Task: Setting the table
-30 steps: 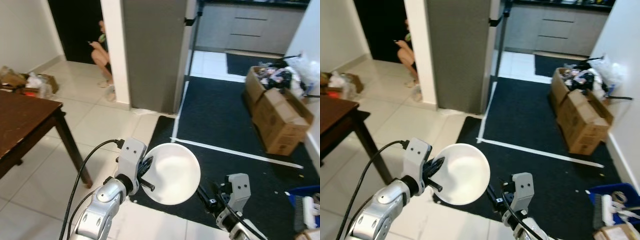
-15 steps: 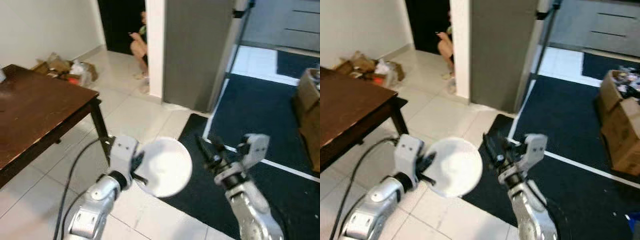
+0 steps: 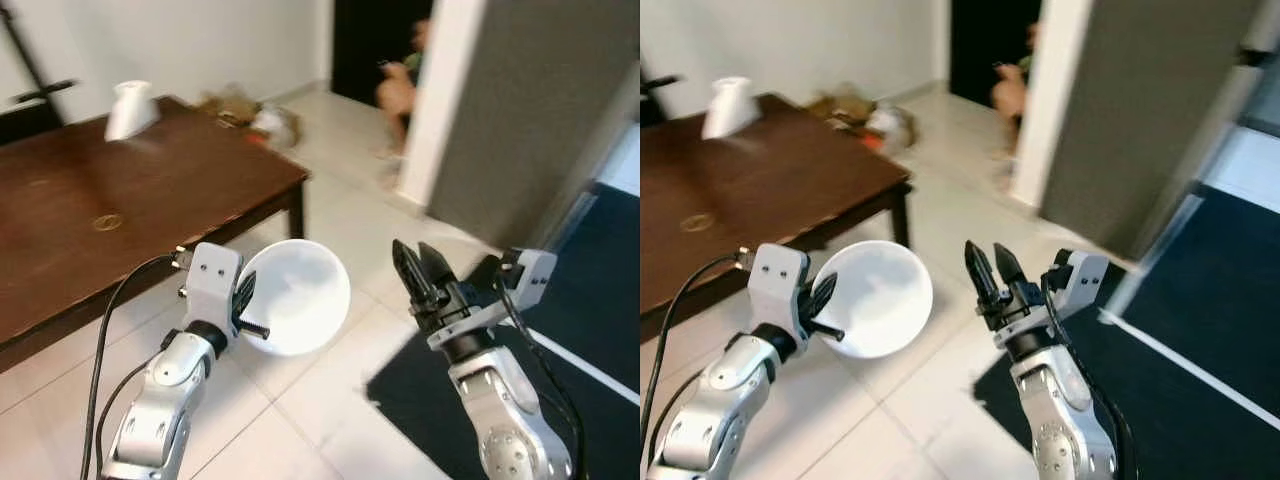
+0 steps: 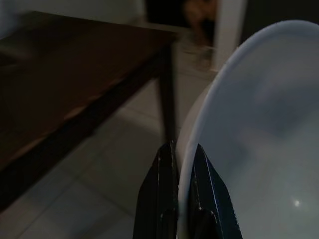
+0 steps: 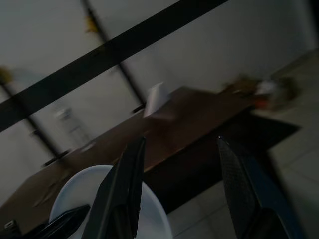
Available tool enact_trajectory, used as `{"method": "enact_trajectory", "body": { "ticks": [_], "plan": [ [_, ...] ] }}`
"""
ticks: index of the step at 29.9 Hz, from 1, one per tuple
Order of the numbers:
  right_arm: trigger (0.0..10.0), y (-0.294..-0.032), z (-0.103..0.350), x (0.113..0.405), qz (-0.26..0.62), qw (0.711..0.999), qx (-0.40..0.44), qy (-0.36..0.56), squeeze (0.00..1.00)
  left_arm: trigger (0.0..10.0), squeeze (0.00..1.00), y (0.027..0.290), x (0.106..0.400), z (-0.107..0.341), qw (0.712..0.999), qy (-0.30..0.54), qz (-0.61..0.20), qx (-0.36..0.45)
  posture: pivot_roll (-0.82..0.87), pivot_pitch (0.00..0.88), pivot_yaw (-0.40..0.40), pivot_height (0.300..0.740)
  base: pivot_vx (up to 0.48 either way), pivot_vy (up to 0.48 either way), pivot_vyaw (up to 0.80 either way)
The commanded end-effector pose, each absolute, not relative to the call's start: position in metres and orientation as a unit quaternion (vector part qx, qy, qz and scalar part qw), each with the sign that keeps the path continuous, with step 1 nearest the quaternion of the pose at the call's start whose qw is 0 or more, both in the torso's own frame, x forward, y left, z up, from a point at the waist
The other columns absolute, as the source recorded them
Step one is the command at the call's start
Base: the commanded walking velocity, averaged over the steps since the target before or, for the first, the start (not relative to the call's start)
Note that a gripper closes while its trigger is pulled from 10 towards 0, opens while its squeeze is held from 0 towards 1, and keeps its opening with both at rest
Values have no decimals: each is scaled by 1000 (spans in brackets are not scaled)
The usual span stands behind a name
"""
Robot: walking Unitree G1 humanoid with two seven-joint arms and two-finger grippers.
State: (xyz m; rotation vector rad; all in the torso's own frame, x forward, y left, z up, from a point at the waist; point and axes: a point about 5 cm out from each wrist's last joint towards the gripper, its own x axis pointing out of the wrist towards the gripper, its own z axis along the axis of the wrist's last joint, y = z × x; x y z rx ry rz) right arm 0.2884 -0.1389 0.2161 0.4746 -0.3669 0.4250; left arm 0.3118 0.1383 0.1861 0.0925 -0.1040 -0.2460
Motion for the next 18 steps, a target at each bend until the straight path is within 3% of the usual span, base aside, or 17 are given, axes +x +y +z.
{"method": "enact_trajectory", "body": {
  "ticks": [1,18],
  "plan": [
    [10000,-142,213,286,202,934,239,-170,0,10000,0,137,310,186,990,-51,-120,52,63,95,73,740,0,0,763],
    [10000,-137,211,283,232,931,235,-155,0,10000,0,150,318,195,995,-57,-58,52,68,91,74,740,0,0,763]
  ]
}}
